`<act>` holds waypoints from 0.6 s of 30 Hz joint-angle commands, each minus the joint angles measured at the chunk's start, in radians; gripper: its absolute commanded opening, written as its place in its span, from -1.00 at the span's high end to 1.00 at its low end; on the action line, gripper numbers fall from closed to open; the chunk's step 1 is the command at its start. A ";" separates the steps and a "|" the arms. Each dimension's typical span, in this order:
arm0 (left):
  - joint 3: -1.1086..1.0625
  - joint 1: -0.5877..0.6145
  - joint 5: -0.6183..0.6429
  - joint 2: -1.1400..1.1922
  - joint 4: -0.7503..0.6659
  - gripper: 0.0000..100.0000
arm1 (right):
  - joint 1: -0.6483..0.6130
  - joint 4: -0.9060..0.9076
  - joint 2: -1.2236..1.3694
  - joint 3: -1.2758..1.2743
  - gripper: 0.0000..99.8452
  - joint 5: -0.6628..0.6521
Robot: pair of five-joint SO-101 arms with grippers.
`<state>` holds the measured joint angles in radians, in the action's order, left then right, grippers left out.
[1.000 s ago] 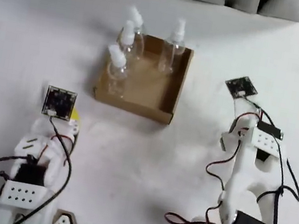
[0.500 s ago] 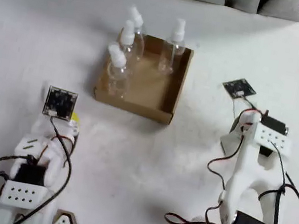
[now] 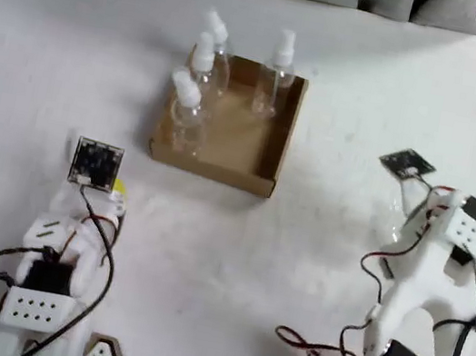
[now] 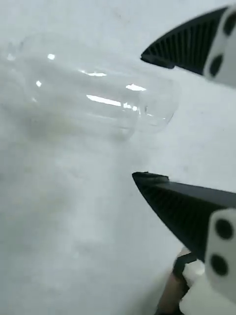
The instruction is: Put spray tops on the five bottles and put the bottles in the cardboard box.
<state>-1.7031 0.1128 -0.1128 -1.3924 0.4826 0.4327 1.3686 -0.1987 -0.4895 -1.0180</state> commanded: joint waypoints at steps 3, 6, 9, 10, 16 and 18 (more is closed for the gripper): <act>0.005 -0.005 -0.011 0.008 -0.002 0.96 | 0.087 0.119 -0.246 0.012 0.42 -0.084; 0.005 -0.005 -0.011 0.008 -0.002 0.96 | 0.079 0.116 -0.352 -0.069 0.42 -0.084; 0.005 -0.005 -0.011 0.008 -0.002 0.96 | 0.038 0.054 -0.414 -0.143 0.42 -0.077; 0.005 -0.005 -0.011 0.008 -0.002 0.96 | 0.028 0.024 -0.415 -0.161 0.42 -0.075; 0.005 -0.005 -0.011 0.008 -0.003 0.96 | -0.013 -0.119 -0.298 -0.166 0.33 0.002; 0.005 -0.005 -0.011 0.008 -0.003 0.96 | -0.027 -0.140 -0.225 -0.137 0.31 0.005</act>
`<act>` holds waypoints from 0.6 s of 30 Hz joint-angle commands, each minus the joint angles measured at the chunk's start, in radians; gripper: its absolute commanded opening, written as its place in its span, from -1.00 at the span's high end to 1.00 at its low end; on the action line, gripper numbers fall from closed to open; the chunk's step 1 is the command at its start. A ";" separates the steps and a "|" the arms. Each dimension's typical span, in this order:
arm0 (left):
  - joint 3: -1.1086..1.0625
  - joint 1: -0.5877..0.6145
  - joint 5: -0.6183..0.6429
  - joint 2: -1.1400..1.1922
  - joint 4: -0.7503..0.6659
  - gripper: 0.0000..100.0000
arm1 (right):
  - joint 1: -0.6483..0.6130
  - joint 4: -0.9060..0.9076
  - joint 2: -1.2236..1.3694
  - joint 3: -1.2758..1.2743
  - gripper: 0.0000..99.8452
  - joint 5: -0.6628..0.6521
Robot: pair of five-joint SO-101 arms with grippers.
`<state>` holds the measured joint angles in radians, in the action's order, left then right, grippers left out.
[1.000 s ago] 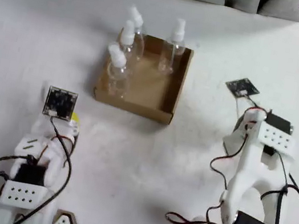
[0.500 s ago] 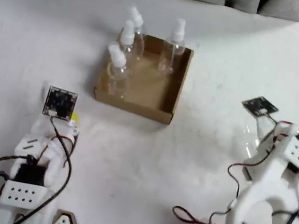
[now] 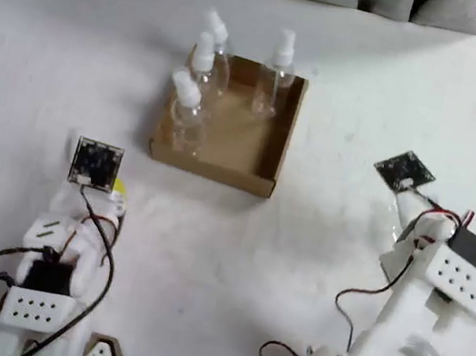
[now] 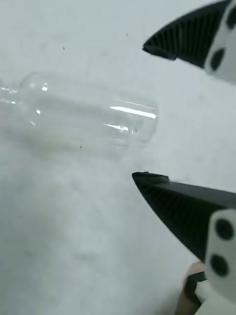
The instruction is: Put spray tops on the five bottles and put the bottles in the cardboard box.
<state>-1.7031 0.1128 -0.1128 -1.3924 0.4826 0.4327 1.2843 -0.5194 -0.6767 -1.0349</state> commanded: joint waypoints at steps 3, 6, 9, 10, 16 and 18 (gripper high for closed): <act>0.005 -0.005 -0.011 0.008 -0.003 0.96 | -0.033 -0.065 0.222 0.133 0.32 0.025; 0.005 -0.005 -0.011 0.008 -0.003 0.96 | -0.033 -0.065 0.358 0.238 0.32 0.026; 0.005 -0.005 -0.011 0.008 -0.003 0.96 | -0.033 -0.065 0.498 0.344 0.32 0.026; 0.005 -0.005 -0.011 0.008 -0.003 0.96 | -0.033 -0.065 0.544 0.381 0.32 0.026; 0.005 -0.005 -0.011 0.008 -0.005 0.96 | -0.050 -0.059 0.760 0.535 0.32 0.029; 0.006 -0.005 -0.011 0.008 -0.005 0.96 | -0.053 -0.061 0.803 0.565 0.32 0.061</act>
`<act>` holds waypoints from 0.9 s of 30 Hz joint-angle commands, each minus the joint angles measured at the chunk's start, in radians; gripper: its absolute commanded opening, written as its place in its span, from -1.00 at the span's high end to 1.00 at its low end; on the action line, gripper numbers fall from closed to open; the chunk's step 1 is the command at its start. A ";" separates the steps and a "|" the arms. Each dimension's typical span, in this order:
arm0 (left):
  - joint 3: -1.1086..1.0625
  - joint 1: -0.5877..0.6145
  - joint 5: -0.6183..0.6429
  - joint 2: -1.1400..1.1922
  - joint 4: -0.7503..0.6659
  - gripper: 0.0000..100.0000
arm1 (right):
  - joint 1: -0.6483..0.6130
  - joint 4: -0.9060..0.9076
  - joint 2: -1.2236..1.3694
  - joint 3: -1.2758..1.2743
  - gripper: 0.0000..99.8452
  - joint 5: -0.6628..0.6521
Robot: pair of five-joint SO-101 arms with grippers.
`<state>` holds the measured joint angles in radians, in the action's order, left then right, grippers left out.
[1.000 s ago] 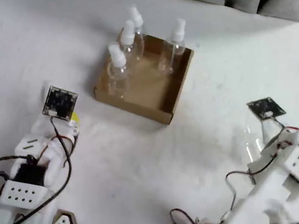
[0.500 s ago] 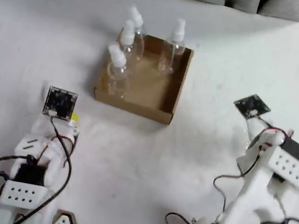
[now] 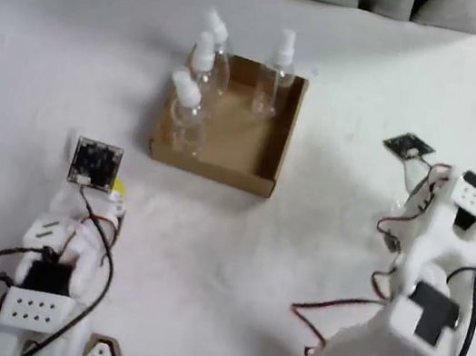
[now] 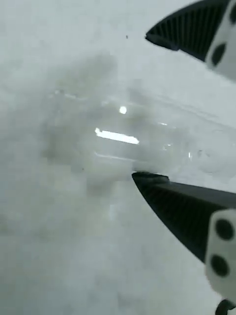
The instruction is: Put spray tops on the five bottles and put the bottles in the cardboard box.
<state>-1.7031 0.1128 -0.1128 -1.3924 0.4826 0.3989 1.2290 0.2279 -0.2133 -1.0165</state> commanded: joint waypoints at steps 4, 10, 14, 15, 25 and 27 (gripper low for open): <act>0.006 -0.005 -0.011 0.008 -0.005 0.96 | -0.044 -0.005 0.101 0.123 0.32 0.064; 0.005 -0.005 -0.011 0.008 -0.025 0.96 | -0.061 -0.010 0.108 0.123 0.46 0.138; 0.005 -0.005 -0.011 0.008 -0.028 0.96 | -0.058 -0.010 0.110 0.124 0.46 0.209; 0.005 -0.005 -0.011 0.008 -0.028 0.96 | -0.058 -0.010 0.110 0.124 0.46 0.215; 0.005 -0.005 -0.011 0.008 -0.028 0.96 | -0.059 -0.008 0.111 0.121 0.49 0.193; 0.005 -0.005 -0.011 0.008 -0.028 0.96 | -0.061 -0.012 0.111 0.123 0.70 0.181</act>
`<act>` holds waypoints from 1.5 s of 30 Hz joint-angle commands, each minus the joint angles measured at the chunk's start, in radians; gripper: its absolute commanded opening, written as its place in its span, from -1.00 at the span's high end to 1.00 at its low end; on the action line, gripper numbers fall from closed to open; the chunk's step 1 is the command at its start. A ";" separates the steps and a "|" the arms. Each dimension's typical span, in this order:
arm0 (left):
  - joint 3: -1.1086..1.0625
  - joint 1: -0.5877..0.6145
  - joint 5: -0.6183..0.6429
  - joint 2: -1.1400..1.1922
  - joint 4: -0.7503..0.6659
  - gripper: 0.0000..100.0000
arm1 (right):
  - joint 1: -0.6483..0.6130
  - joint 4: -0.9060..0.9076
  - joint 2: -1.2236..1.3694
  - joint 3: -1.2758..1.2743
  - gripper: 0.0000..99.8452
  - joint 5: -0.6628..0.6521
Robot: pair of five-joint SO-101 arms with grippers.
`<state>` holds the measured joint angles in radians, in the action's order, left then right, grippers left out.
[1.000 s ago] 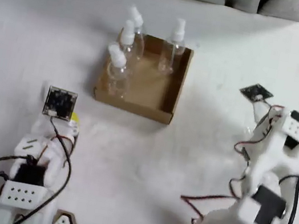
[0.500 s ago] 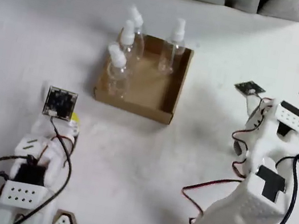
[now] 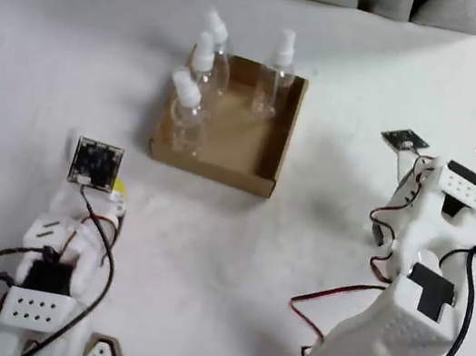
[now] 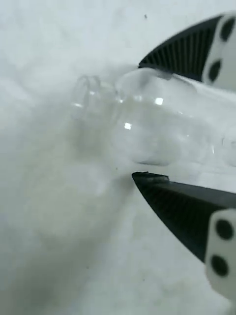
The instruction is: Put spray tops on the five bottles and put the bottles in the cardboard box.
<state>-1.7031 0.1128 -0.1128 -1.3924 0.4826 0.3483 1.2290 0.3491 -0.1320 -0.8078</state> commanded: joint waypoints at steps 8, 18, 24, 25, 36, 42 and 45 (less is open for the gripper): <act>0.005 -0.005 -0.011 0.008 -0.026 0.96 | 0.013 0.134 -0.062 0.163 0.96 -0.020; 0.005 -0.005 -0.011 0.008 -0.025 0.96 | 0.042 0.351 -0.309 0.164 0.96 0.180; 0.005 -0.004 -0.011 0.008 -0.023 0.96 | 0.044 0.249 -0.539 -0.075 0.97 0.187; 0.005 -0.004 -0.011 0.008 -0.023 0.96 | 0.042 0.219 -0.578 -0.126 0.97 0.187; 0.005 -0.004 -0.011 0.010 -0.023 0.96 | 0.025 -0.133 -0.874 -0.548 0.97 0.404; 0.005 -0.004 -0.011 0.010 -0.023 0.96 | -0.064 -0.237 -0.944 -0.657 0.97 0.528; 0.005 -0.004 -0.011 0.010 -0.023 0.96 | -0.113 -0.320 -0.952 -0.700 0.97 0.690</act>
<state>-1.7031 0.1128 -0.1128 -1.3924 0.4826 0.2961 1.0065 -0.5608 -0.8055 -0.2877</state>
